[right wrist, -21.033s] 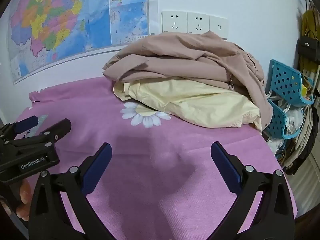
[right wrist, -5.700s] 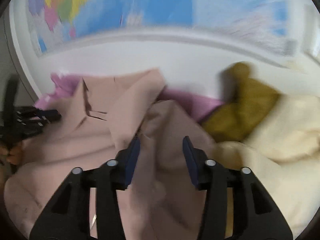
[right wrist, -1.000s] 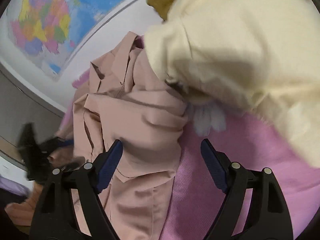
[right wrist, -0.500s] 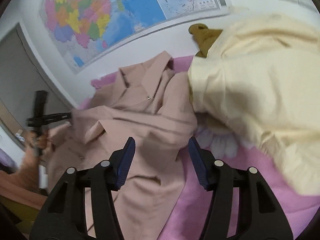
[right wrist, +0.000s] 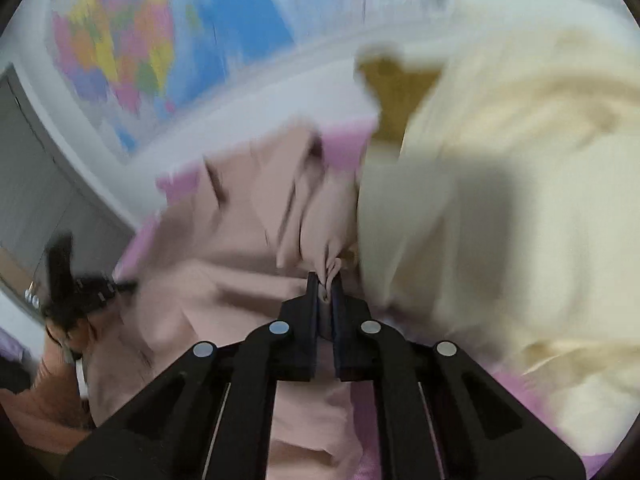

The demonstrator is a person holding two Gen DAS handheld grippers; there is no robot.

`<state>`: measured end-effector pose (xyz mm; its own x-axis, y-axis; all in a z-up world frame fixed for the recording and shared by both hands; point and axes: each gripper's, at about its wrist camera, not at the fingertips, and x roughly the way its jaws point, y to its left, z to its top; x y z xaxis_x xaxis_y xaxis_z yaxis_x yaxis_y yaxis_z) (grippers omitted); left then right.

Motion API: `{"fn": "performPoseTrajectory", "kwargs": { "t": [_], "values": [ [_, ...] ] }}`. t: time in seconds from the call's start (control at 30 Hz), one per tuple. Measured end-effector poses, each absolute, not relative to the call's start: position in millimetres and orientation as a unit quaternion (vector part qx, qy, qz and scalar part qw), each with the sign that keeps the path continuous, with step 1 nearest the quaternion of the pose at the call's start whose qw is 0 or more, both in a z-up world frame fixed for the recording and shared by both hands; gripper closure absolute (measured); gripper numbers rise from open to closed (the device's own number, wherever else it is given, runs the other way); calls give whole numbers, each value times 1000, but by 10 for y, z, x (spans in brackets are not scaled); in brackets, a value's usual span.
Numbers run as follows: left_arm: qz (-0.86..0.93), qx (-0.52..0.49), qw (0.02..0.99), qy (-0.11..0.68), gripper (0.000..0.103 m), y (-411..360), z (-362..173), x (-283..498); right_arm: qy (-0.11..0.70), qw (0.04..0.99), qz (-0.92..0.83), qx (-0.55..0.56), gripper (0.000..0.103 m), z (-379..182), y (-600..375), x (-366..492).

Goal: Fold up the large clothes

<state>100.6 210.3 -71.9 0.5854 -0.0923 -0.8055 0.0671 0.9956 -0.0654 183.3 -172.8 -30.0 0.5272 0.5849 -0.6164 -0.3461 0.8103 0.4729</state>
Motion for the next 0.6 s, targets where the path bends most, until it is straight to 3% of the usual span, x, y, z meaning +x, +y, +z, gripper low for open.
{"fn": "performPoseTrajectory", "kwargs": {
  "t": [0.13, 0.23, 0.3, 0.33, 0.37, 0.47, 0.5, 0.53, 0.57, 0.6],
  "values": [
    [-48, -46, 893, 444, 100, 2232, -640, 1028, 384, 891, 211, 115, 98, -150, -1890, 1853],
    [-74, -54, 890, 447, 76, 2165, -649, 1071, 419, 886, 186, 71, 91, -356, -1760, 1898],
    [-93, -36, 893, 439, 53, 2036, -617, 1018, 422, 885, 183, 73, 85, -432, -1768, 1902],
    [-105, -27, 892, 439, 34, 1965, -613, 1001, 422, 883, 186, 88, 76, -456, -1794, 1900],
    [-112, -13, 891, 440, 27, 1862, -616, 987, 422, 882, 188, 96, 71, -460, -1810, 1896],
    [-120, 13, 878, 462, 27, 1699, -730, 1055, 406, 893, 174, 84, 56, -396, -1824, 1775],
    [-117, 14, 873, 474, 28, 1673, -805, 1112, 399, 898, 169, 78, 56, -357, -1812, 1720],
    [-111, 17, 868, 483, 41, 1666, -875, 1165, 391, 903, 163, 74, 56, -305, -1795, 1664],
    [-101, 22, 867, 487, 64, 1650, -953, 1233, 377, 910, 155, 71, 56, -240, -1798, 1585],
    [-96, 23, 869, 485, 72, 1650, -978, 1264, 366, 916, 148, 69, 56, -184, -1792, 1532]
  ]
}}
